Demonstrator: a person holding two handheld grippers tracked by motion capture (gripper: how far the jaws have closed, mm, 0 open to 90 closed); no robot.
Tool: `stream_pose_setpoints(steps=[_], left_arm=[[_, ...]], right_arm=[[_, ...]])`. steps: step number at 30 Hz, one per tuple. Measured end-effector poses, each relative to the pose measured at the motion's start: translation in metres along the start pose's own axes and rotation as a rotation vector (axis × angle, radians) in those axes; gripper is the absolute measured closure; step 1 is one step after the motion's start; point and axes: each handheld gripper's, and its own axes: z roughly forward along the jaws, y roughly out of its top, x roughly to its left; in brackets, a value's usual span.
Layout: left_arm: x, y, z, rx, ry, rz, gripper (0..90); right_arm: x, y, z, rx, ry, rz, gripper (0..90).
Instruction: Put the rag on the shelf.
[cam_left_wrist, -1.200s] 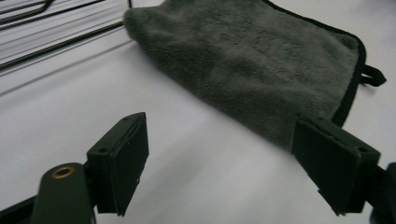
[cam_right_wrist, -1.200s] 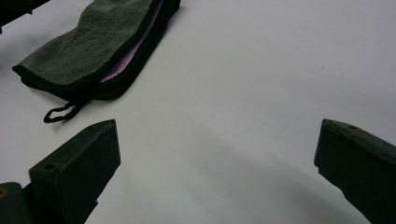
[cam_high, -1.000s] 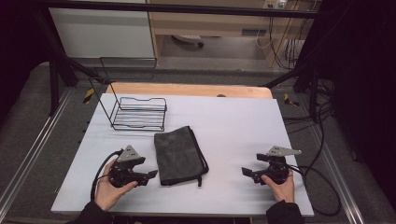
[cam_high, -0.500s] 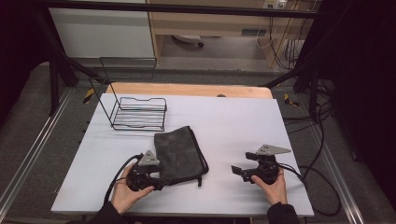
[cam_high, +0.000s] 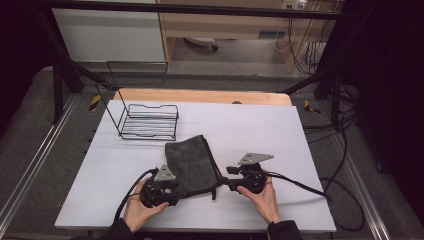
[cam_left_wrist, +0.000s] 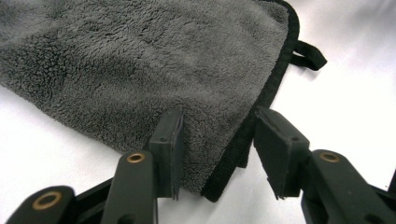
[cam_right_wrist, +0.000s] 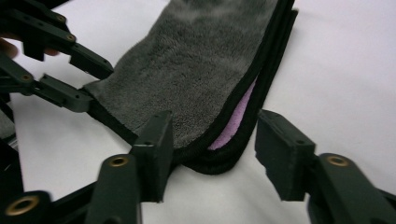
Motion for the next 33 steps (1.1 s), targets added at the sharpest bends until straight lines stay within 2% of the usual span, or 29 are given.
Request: stream_pose_setpoints(steps=[7, 13, 16, 22, 23, 24, 25, 26, 28, 33], left_arm=[[0.002, -0.001, 0.002, -0.001, -0.006, -0.016, 55.6], [0.002, -0.001, 0.0, -0.008, -0.007, -0.02, 54.9], [0.003, -0.001, -0.002, -0.016, -0.011, -0.026, 53.6], [0.004, -0.001, -0.003, -0.022, -0.013, -0.032, 53.0], [0.003, -0.001, -0.002, -0.012, -0.013, -0.025, 53.1], [0.003, -0.001, -0.002, -0.012, -0.013, -0.025, 53.3], [0.003, -0.002, 0.0, -0.005, -0.012, -0.02, 53.4], [0.003, -0.002, 0.0, -0.002, -0.01, -0.019, 53.5], [0.003, -0.002, 0.001, -0.005, -0.011, -0.025, 53.7], [0.003, -0.002, 0.001, -0.002, -0.012, -0.021, 54.4]], right_arm=[[-0.004, -0.001, 0.023, 0.045, 0.01, 0.055, 67.1], [-0.004, -0.004, 0.029, 0.055, 0.029, 0.085, 81.1], [-0.004, -0.004, 0.029, 0.053, 0.016, 0.089, 89.6], [-0.003, -0.002, 0.025, 0.039, 0.016, 0.099, 88.9], [-0.003, -0.002, 0.026, 0.032, 0.008, 0.1, 84.3], [-0.003, -0.002, 0.026, 0.032, 0.008, 0.1, 84.3], [-0.004, -0.003, 0.029, 0.032, 0.018, 0.11, 75.6], [-0.004, -0.003, 0.031, 0.026, 0.009, 0.114, 72.7], [-0.005, -0.004, 0.034, 0.033, 0.006, 0.12, 73.4], [-0.003, -0.006, 0.035, 0.033, 0.015, 0.111, 86.7]])
